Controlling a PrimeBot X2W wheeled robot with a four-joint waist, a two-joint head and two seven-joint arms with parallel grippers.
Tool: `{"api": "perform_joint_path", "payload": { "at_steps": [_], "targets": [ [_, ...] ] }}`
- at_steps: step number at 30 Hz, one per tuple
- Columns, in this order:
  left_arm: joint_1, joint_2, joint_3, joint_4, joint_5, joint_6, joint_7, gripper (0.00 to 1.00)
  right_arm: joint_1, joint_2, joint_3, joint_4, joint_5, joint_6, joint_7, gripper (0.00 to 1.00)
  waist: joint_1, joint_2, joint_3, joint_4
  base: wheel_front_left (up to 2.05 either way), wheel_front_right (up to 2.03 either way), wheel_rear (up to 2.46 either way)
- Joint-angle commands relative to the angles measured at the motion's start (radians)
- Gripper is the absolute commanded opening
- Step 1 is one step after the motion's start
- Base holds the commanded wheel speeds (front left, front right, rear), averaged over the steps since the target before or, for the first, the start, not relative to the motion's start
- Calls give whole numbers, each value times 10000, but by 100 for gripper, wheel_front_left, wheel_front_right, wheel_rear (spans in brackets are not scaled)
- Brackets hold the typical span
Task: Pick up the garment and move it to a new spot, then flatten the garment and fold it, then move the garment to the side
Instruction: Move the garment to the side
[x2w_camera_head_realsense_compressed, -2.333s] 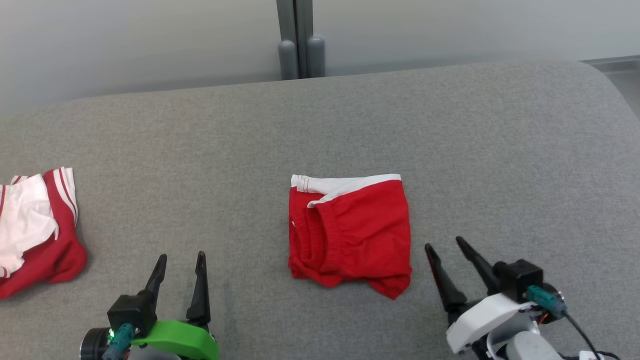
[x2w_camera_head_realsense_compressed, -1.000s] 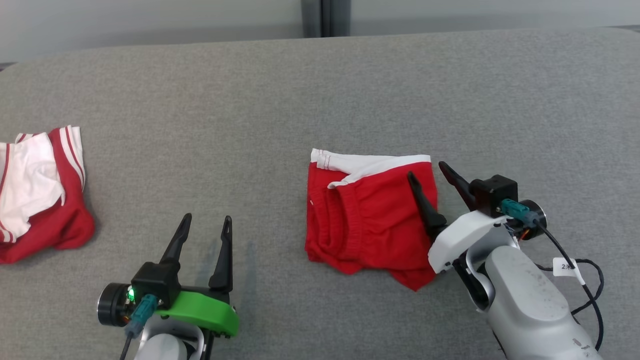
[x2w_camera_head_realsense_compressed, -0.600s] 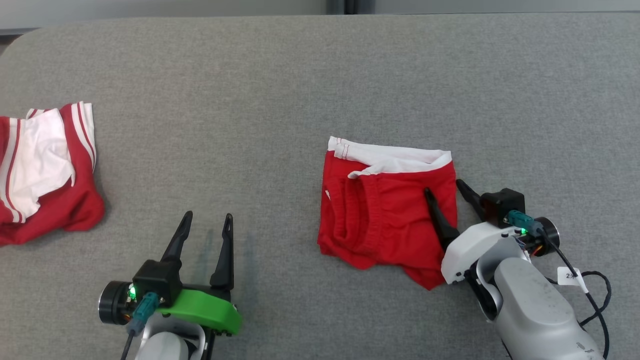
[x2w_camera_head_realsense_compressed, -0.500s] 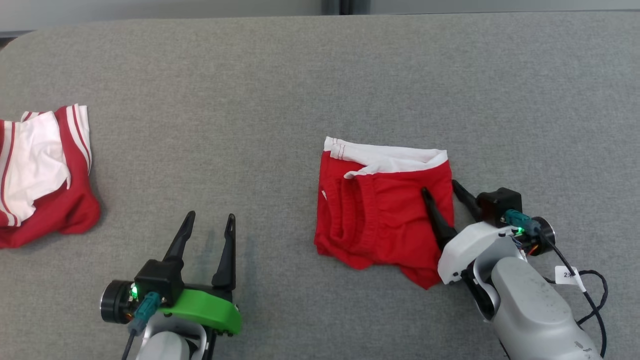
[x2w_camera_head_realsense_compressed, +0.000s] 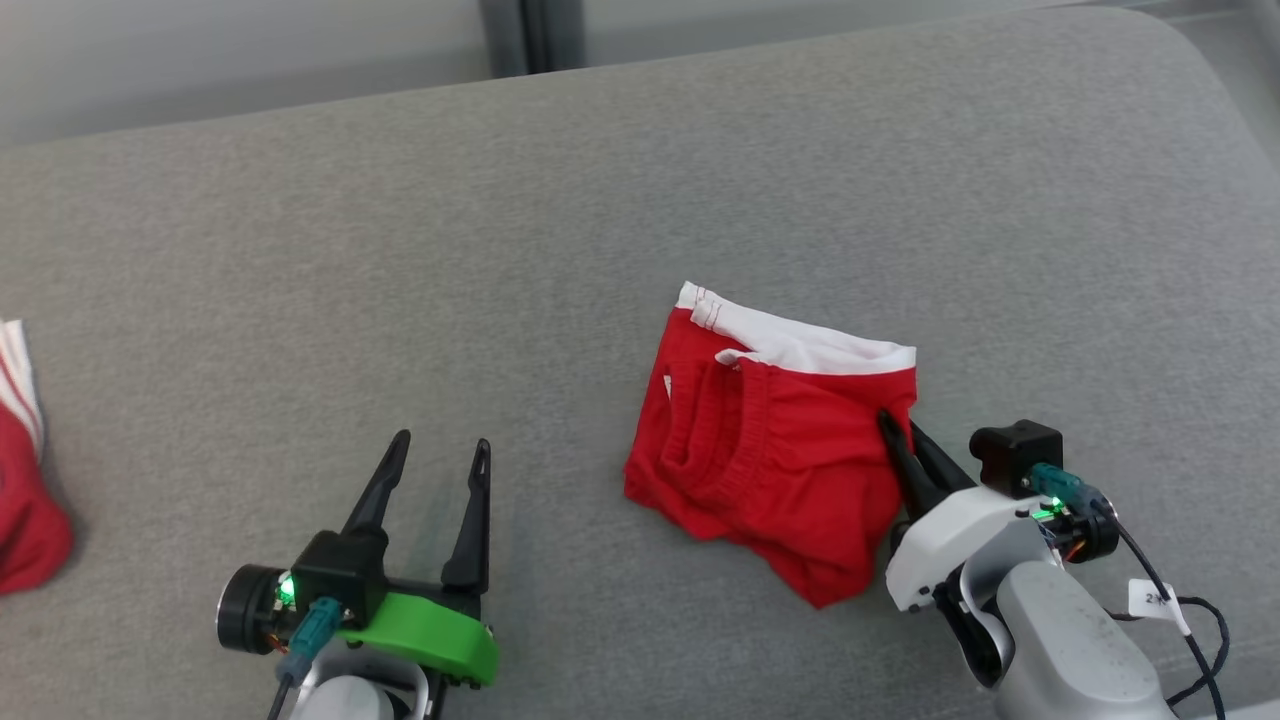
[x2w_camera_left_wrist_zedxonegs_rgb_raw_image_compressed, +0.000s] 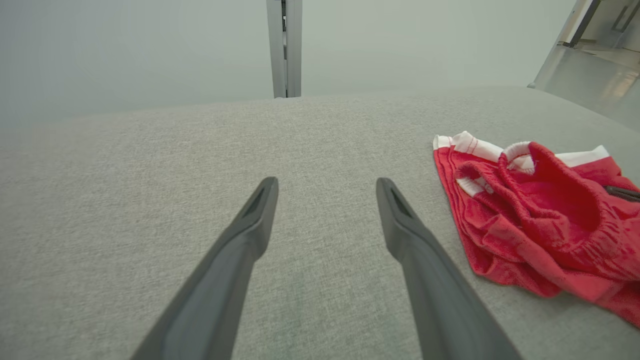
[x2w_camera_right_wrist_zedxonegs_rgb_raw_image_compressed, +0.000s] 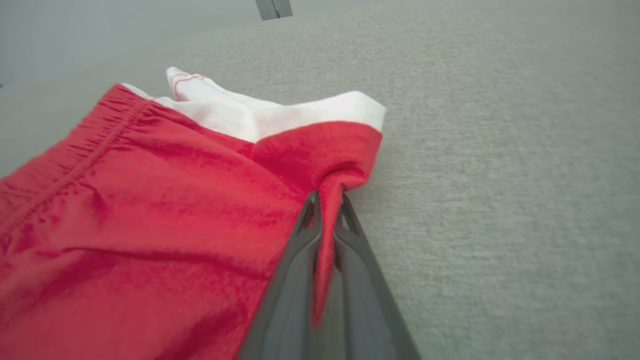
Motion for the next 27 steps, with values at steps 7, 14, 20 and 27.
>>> {"api": "perform_joint_path", "payload": {
  "at_steps": [7, 14, 20, 27],
  "targets": [
    [185, 128, -409, -122, -56, 20, 5, 100, 607, -53, -163, -370, -18, -15, -10, 0, 0, 0, -545, -2988, 0, 0, 0],
    [199, 209, -828, -80, -30, 20, 5, 100, 773, -39, -183, -597, -131, -15, -14, 0, 0, 0, -506, -4076, 0, 0, 0],
    [7, 287, -1295, -96, -2, 20, 5, 100, 400, -42, -249, -547, -739, -15, -14, 0, 0, 0, -188, -4138, 0, 0, 0],
    [-293, 643, -1653, -155, -74, 20, 5, 100, -1113, -44, -270, 213, -2343, -15, -16, 0, 0, 0, 593, -3442, 0, 0, 0]
  ]
}}
